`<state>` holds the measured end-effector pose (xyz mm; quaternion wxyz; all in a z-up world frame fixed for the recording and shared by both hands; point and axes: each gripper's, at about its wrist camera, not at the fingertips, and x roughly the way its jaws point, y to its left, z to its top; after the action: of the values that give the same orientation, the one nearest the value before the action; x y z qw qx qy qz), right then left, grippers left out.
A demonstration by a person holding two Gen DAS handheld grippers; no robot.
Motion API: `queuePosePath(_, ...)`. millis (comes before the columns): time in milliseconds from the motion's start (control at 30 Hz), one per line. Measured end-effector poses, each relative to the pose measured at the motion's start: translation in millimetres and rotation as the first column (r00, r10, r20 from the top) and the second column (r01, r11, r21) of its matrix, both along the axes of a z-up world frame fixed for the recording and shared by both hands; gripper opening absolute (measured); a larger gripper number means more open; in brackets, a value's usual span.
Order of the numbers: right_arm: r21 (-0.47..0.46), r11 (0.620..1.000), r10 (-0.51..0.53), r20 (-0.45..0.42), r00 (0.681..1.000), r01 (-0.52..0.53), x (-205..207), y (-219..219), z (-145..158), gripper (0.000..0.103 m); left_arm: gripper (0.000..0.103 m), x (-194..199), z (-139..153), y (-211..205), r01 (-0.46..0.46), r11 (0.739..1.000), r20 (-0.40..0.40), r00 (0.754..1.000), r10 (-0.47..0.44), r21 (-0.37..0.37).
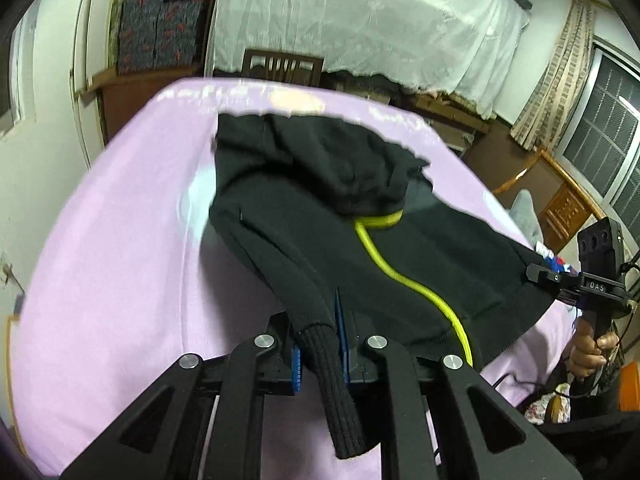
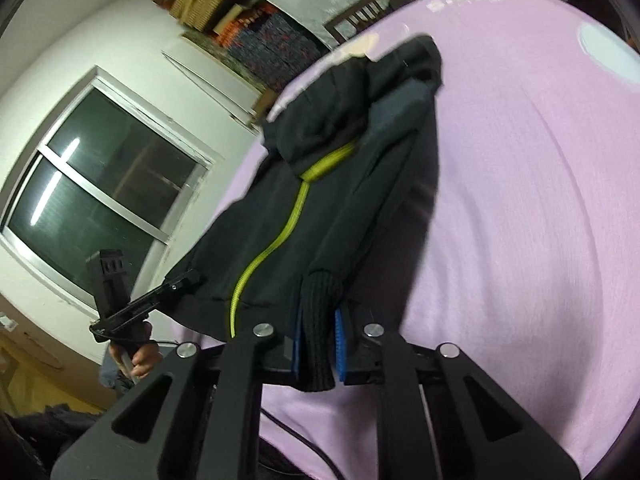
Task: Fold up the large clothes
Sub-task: 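Fold the cuff across the hoodie front with the left tool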
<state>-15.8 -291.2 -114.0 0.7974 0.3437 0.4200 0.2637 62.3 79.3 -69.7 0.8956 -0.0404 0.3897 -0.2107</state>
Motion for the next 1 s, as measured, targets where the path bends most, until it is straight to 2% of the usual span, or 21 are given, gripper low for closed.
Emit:
queuePosePath(300,0.069,0.997,-0.022,0.088,0.996,0.016,34.2,-13.3,50.5,0.011,0.013,40.2,53.8,-8.1,-0.032,0.999,0.097,0.995,0.031,0.003)
queuePosePath(567,0.122,0.991,-0.071,0.108,0.992,0.058,101.4,-29.0,82.9,0.011,0.014,118.3,71.6,-8.7,-0.104,0.995,0.086,0.991,0.104,-0.007)
queuePosePath(800,0.180,0.975,-0.142,0.062,0.988,0.129,178.9,-44.2,75.3,0.011,0.014,189.4,59.0,-20.2,-0.153,0.988,0.065,0.986,0.152,0.008)
queuePosePath(1000,0.207,0.959,-0.195,-0.016,0.981,0.194,249.1,-48.4,43.6,0.011,0.014,258.1,17.4,-24.7,-0.209,0.978,-0.023,0.978,0.209,0.004)
